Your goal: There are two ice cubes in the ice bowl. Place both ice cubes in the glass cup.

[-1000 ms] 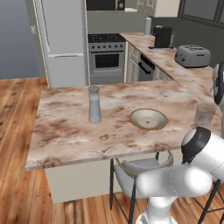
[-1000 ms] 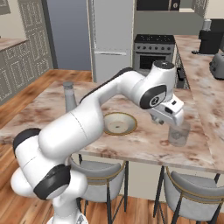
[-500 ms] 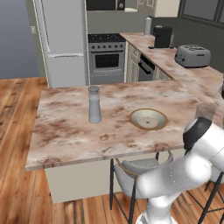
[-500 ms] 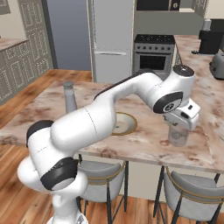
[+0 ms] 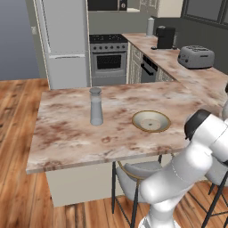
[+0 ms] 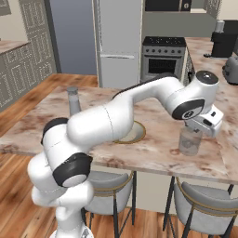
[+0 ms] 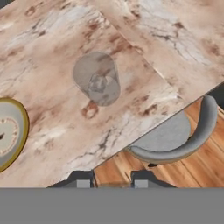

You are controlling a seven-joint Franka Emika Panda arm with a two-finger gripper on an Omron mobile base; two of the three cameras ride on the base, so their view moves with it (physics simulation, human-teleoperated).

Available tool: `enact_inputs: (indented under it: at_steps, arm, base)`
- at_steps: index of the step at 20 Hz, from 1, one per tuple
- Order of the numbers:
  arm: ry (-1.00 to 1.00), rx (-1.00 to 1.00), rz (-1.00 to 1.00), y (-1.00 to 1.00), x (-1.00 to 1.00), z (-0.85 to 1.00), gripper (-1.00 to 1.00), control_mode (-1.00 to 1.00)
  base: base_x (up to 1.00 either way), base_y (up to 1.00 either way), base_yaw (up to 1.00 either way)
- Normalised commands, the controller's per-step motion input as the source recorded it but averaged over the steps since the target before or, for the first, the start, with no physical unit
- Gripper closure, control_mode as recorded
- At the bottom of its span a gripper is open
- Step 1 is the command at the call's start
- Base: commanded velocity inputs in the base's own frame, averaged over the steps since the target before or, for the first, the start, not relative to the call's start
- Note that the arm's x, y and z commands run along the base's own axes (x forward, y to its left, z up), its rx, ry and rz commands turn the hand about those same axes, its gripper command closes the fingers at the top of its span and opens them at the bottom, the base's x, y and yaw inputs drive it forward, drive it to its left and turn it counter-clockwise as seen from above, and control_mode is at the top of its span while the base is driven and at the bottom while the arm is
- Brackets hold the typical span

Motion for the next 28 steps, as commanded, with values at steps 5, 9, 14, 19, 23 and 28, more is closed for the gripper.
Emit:
enact_inputs:
  at_steps: [5, 9, 14, 19, 23, 28]
  arm:
    - [0.00, 0.00, 0.01, -0.25, 0.28, -0.05, 1.00, -1.00]
    - [-0.01, 0.00, 0.00, -0.11, 0.31, -0.14, 1.00, -1.00]
    - [-0.01, 0.00, 0.00, -0.01, 0.34, -0.12, 1.00, -1.00]
    - [0.00, 0.01, 0.00, 0.00, 0.39, -0.12, 1.00, -1.00]
    - [0.00, 0.00, 0.00, -0.01, 0.33, -0.15, 1.00, -1.00]
    - [0.00, 0.00, 0.00, 0.00, 0.23, -0.22, 1.00, -1.00]
  base:
    - [0.00, 0.00, 0.00]
    - [0.00, 0.00, 0.00]
    - [0.00, 0.00, 0.00]
    - [0.00, 0.00, 0.00]
    - [0.00, 0.00, 0.00]
    - [0.00, 0.00, 0.00]
